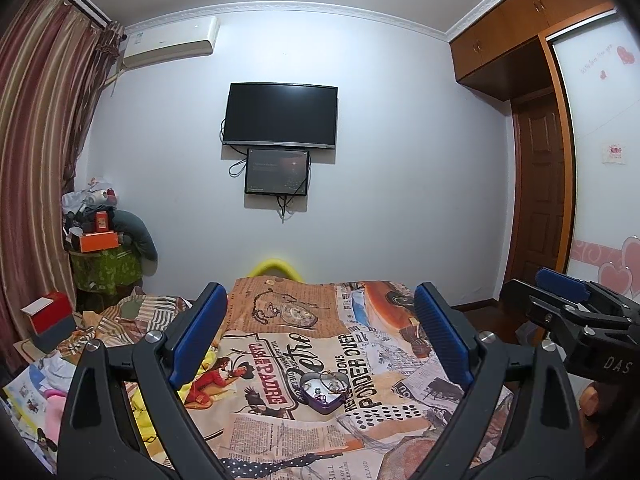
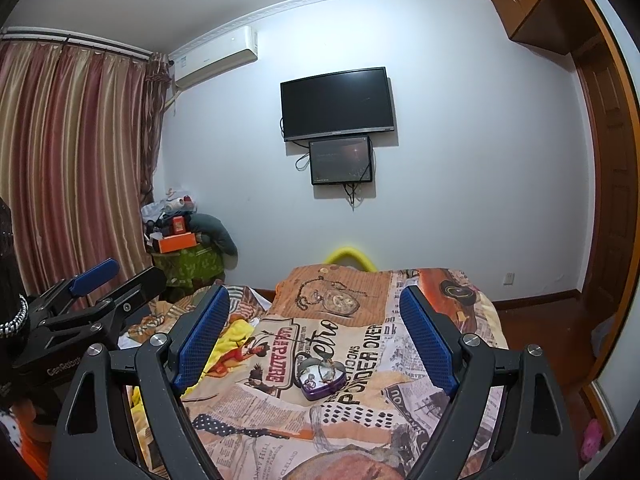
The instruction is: Organize jewelry
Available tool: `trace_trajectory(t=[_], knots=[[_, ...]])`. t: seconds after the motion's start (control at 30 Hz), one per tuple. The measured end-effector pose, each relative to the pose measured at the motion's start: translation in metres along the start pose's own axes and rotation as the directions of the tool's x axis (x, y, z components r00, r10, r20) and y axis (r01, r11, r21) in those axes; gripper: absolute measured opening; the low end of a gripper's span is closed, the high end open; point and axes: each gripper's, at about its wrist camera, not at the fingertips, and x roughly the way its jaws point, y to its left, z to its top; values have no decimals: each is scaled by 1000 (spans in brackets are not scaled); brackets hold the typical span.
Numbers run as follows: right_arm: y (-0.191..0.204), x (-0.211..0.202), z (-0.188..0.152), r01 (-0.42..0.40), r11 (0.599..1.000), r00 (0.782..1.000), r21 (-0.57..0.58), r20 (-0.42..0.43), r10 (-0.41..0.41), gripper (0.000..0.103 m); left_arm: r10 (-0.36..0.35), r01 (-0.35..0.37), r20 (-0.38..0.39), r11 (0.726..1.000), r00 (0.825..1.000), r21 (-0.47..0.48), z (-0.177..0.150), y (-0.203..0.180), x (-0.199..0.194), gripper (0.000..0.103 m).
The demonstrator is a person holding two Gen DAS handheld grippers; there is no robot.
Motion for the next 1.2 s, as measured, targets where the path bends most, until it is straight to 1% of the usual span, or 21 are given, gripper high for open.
trace_trajectory(t=[0.43, 1.2], knots=[[-2, -1, 0, 9, 1000, 1000, 4, -7, -9, 85, -20, 20, -4, 1000, 1000, 15, -1, -3, 1, 95], [-2, -1, 1, 21, 1000, 1000, -7, -12, -21, 85, -43, 43, -28, 999, 999, -5, -4, 3, 7, 95]])
